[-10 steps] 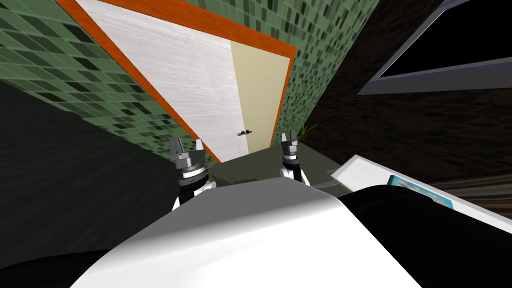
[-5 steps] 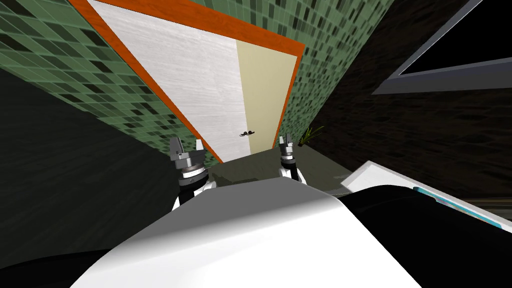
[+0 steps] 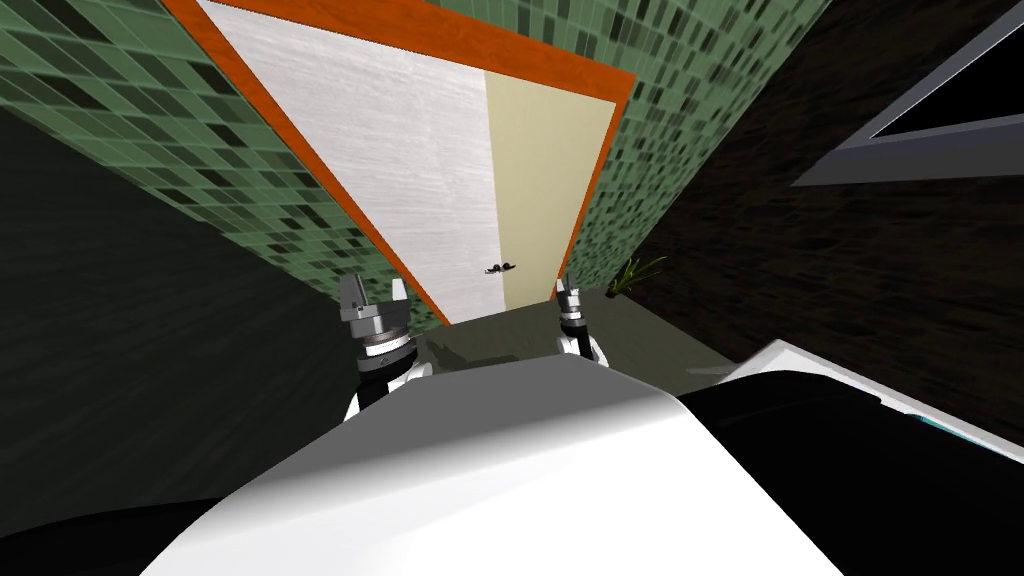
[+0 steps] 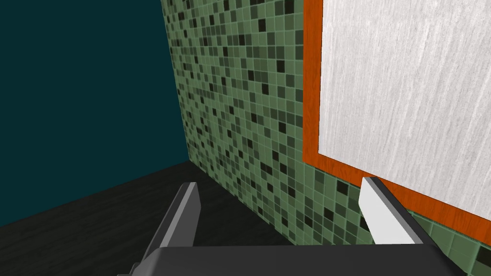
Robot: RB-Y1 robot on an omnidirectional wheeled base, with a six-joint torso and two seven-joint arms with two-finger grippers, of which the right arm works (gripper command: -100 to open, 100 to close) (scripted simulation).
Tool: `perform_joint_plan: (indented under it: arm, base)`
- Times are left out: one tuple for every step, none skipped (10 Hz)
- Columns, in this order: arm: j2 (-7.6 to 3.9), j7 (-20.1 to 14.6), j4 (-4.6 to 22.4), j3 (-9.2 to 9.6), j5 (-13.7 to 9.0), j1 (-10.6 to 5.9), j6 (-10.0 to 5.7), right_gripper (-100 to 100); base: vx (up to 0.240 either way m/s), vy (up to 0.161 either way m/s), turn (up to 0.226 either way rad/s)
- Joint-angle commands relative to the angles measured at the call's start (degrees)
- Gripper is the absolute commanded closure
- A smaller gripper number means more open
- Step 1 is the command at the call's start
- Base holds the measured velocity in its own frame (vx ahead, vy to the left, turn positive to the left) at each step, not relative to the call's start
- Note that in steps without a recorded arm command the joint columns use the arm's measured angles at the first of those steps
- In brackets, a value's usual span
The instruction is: Pull the door open
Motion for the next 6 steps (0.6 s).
perform_joint_plan:
  arm:
    - [-0.15, -0.11, 2.04, -0.06, -0.31, -0.34, 0.07, -100]
    - [-0.38, -0.28, 3.92, -0.30, -0.59, -0.90, -0.13, -100]
    - [-0.61, -0.45, 5.75, -0.55, -0.87, -1.47, -0.34, -100]
    - [-0.84, -0.62, 7.13, -0.80, -1.16, -2.06, -0.55, -100]
    - [-0.84, -0.62, 7.75, -0.80, -1.16, -2.06, -0.55, -100]
    - [-1.08, -0.80, 9.75, -1.07, -1.47, -2.66, -0.76, -100]
  base:
    - [0.092, 0.010, 0.124]
    - [0.091, -0.004, 0.131]
    - [0.098, 0.005, 0.119]
    - [0.099, 0.010, 0.103]
    - [0.074, 0.007, 0.028]
    - [0.064, 0.012, 0.078]
